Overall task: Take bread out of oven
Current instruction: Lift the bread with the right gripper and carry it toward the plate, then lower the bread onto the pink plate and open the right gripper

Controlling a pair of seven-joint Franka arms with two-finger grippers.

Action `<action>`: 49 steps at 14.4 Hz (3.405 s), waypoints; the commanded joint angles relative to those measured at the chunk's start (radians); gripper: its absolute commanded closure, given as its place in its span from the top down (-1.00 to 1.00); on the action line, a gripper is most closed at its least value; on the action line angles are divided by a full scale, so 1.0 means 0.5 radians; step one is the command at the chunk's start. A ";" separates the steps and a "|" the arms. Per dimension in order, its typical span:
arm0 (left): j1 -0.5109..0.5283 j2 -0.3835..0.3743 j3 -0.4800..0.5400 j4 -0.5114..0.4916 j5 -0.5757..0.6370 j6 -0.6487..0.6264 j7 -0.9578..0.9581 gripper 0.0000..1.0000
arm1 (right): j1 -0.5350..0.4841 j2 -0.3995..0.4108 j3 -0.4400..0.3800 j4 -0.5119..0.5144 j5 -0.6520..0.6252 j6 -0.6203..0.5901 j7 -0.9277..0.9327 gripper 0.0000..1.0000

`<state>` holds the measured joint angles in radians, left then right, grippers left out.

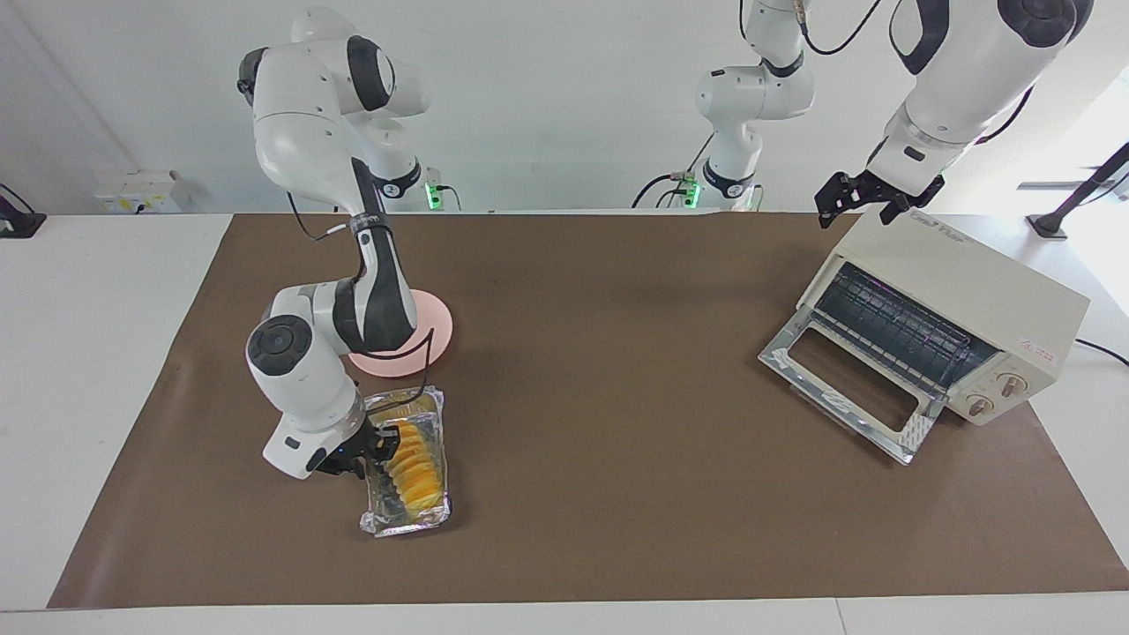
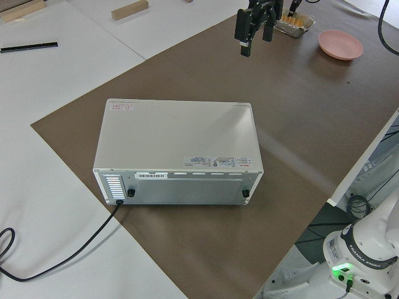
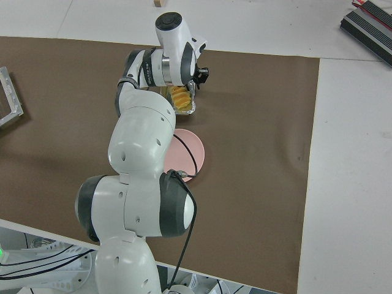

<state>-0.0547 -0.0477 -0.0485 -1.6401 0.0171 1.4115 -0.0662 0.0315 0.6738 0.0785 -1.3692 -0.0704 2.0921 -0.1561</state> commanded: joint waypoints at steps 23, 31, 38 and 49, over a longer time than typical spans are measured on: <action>0.023 -0.024 -0.010 -0.003 -0.028 -0.037 -0.003 1.00 | 0.136 -0.219 0.027 -0.483 -0.215 0.451 -0.108 -1.00; 0.023 -0.024 -0.010 -0.003 -0.025 -0.034 -0.003 1.00 | 0.133 -0.304 0.027 -0.366 -0.194 0.124 -0.108 -1.00; 0.023 -0.024 -0.010 -0.003 -0.025 -0.034 -0.003 1.00 | 0.143 -1.046 0.027 -1.006 0.042 -0.196 0.030 -1.00; 0.023 -0.024 -0.010 -0.003 -0.025 -0.037 -0.003 1.00 | 0.121 -1.971 0.027 -2.642 0.288 0.849 -0.007 -1.00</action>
<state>-0.0546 -0.0477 -0.0485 -1.6401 0.0171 1.4112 -0.0663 0.1007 -0.2810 0.0840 -2.6030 0.0513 2.4105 -0.1461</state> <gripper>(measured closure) 0.000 0.907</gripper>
